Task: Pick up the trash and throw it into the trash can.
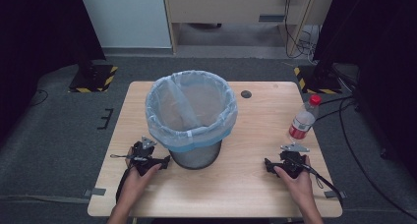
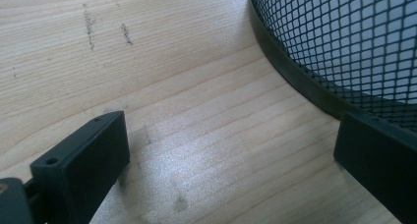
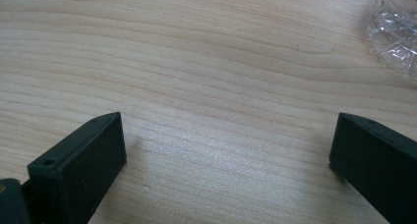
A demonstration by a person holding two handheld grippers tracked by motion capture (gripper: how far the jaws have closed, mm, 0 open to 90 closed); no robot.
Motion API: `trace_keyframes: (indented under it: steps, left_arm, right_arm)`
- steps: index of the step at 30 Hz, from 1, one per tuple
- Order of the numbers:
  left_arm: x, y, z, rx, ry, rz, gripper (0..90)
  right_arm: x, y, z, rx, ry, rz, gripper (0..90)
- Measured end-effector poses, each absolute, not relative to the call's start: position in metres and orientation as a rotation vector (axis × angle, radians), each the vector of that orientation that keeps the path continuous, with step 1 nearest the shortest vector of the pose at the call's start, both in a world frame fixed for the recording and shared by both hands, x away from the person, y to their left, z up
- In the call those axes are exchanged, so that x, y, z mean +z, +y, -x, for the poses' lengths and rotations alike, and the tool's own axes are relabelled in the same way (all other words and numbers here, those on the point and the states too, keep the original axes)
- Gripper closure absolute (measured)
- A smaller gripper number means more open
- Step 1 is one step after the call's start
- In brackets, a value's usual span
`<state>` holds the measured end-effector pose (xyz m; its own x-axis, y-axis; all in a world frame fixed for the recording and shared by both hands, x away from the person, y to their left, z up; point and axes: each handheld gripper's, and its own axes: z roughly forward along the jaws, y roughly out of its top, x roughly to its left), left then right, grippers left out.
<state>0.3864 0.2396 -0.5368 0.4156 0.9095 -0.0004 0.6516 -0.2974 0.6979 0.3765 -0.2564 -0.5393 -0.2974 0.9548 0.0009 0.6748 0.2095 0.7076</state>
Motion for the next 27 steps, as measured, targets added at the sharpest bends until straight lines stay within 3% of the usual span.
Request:
trace_keyframes:
  steps: [13, 27]
  left_arm:
    - [-0.537, 0.24, -0.386, 0.535, 1.318, -2.052, 0.0]
    - [-0.537, 0.24, -0.386, 0.535, 1.318, -2.052, 0.0]
  right_arm:
    - [-0.536, -0.267, -0.374, 0.854, 2.03, -1.51, 5.4]
    - [-0.503, -0.284, -0.376, 0.91, 1.917, -1.505, 5.5]
